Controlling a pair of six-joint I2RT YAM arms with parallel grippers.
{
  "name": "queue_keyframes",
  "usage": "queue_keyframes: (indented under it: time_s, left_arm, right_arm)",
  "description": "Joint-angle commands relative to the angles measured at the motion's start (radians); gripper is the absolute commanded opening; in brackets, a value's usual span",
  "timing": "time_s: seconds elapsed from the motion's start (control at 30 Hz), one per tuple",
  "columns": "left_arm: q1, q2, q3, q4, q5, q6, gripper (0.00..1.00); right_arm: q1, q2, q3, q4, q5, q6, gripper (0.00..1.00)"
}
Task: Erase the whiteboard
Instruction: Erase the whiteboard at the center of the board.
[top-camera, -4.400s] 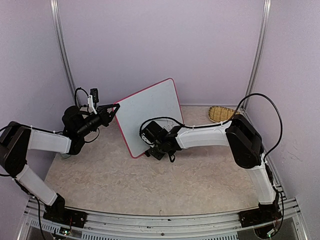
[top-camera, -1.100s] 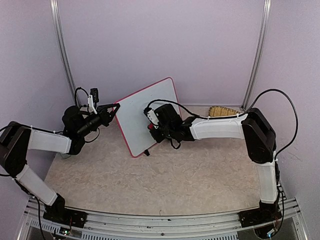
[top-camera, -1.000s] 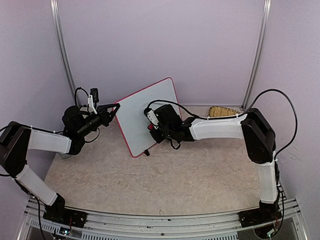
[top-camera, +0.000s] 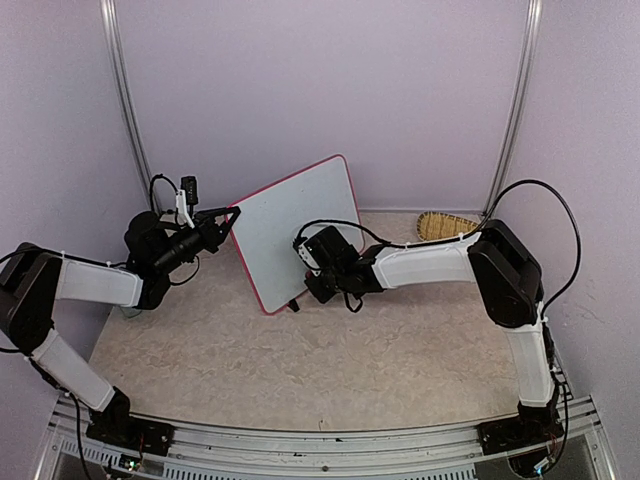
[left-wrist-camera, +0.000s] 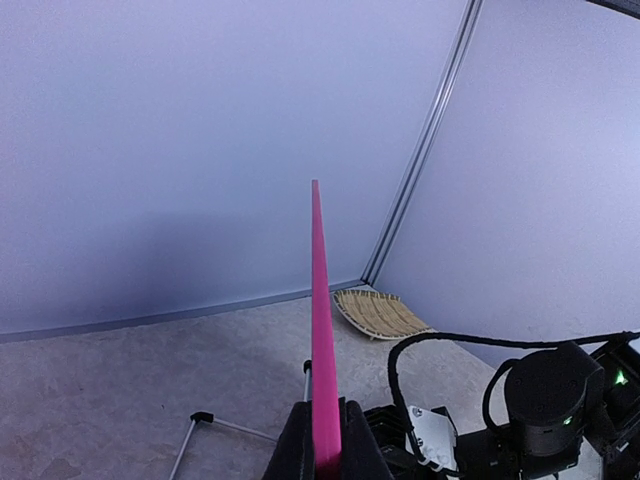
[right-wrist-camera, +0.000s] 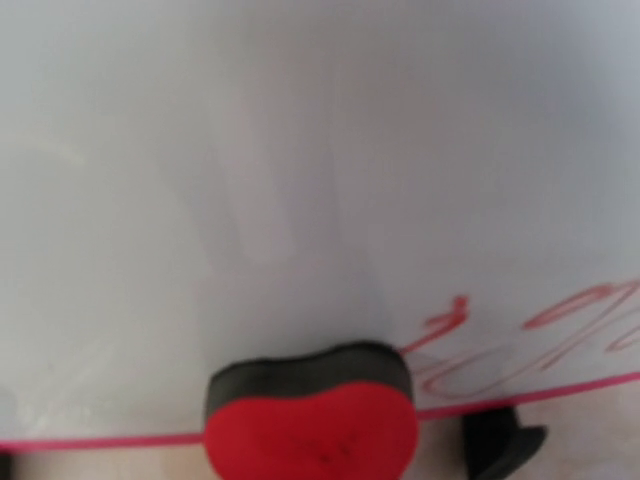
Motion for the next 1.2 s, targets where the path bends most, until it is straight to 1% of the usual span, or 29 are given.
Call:
queue_keyframes:
  time_s: [0.0, 0.1, 0.2, 0.33, 0.5, 0.6, 0.67, 0.8, 0.9, 1.17]
  left_arm:
    - [-0.026, 0.025, -0.021, -0.14, 0.088, 0.026, 0.0]
    - [-0.026, 0.023, -0.022, -0.141, 0.084, 0.026, 0.0]
    - [-0.027, 0.023, -0.021, -0.142, 0.085, 0.026, 0.0]
    - [-0.026, 0.029, -0.02, -0.137, 0.088, 0.026, 0.0]
    - [-0.026, 0.03, -0.019, -0.137, 0.09, 0.026, 0.0]
    - [-0.027, 0.029, -0.02, -0.139, 0.089, 0.026, 0.0]
    - [-0.027, 0.029, -0.019, -0.139, 0.088, 0.026, 0.0]
    - [-0.027, 0.028, -0.02, -0.141, 0.088, 0.026, 0.0]
    - [-0.027, 0.028, -0.018, -0.142, 0.088, 0.026, 0.0]
    - [-0.024, 0.029, -0.018, -0.142, 0.088, 0.026, 0.0]
  right_arm:
    - [0.028, -0.018, 0.095, 0.093, 0.046, 0.016, 0.13]
    - [0.044, -0.02, 0.084, 0.115, 0.049, 0.003, 0.13]
    - [0.048, -0.019, 0.083, 0.086, 0.064, 0.012, 0.13]
    - [0.036, -0.032, 0.054, 0.087, 0.096, 0.014, 0.13]
    - [-0.006, -0.083, 0.003, 0.136, 0.009, 0.051, 0.13]
    - [-0.017, -0.123, -0.023, 0.211, -0.036, 0.038, 0.13]
    - [-0.023, -0.131, -0.011, 0.226, -0.044, 0.026, 0.13]
    - [-0.036, -0.108, 0.047, 0.201, -0.064, 0.026, 0.13]
    - [-0.042, -0.094, 0.053, 0.194, -0.068, 0.03, 0.13]
    - [-0.081, -0.058, -0.055, 0.211, -0.149, 0.069, 0.12]
